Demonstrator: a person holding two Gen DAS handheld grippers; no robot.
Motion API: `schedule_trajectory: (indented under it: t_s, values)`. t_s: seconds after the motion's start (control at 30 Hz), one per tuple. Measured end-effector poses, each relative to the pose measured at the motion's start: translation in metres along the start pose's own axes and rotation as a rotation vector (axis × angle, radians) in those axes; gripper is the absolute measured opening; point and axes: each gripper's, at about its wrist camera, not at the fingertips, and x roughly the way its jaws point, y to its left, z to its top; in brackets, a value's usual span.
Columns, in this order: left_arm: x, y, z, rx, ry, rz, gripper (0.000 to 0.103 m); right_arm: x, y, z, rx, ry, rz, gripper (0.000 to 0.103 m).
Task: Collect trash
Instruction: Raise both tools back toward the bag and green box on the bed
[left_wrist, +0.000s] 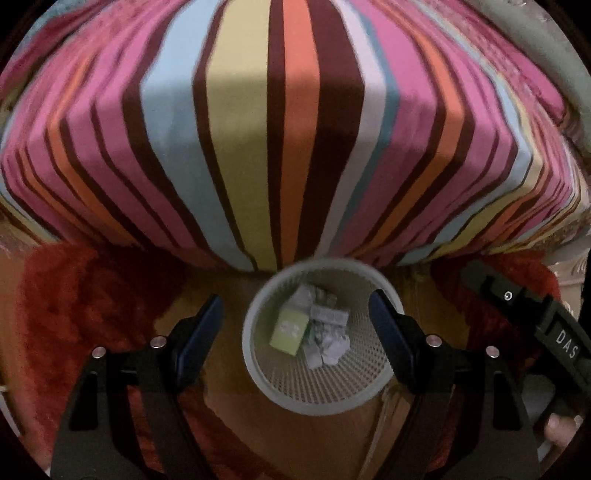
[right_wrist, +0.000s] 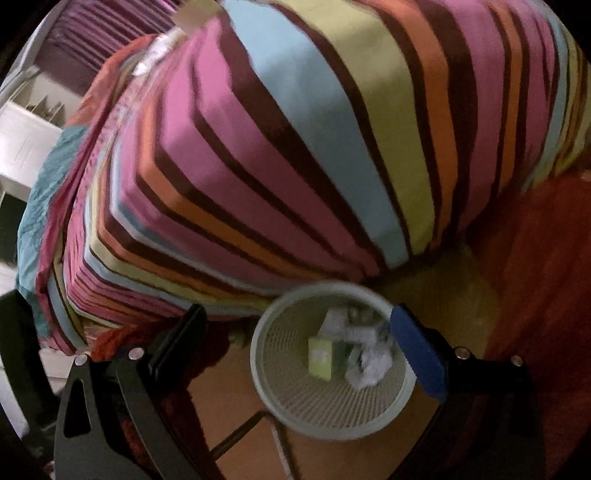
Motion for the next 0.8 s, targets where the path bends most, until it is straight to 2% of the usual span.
schedule_trajectory:
  t_s: [0.17,0.37,0.53,0.8]
  values:
    - [-0.022,0.001,0.017,0.040,-0.097,0.032,0.079,-0.024,0.013,0.019,-0.094,-0.147,-0.031,0.095]
    - [-0.044,0.000,0.044,0.105,-0.207,0.057,0.079,-0.036,0.039,0.038,-0.221,-0.283,-0.069,0.095]
    - [-0.060,0.000,0.085,0.149,-0.275,0.017,0.079,-0.038,0.065,0.060,-0.309,-0.351,-0.105,0.095]
    - [-0.069,-0.006,0.163,0.201,-0.344,0.005,0.079,-0.027,0.091,0.116,-0.298,-0.406,-0.128,0.095]
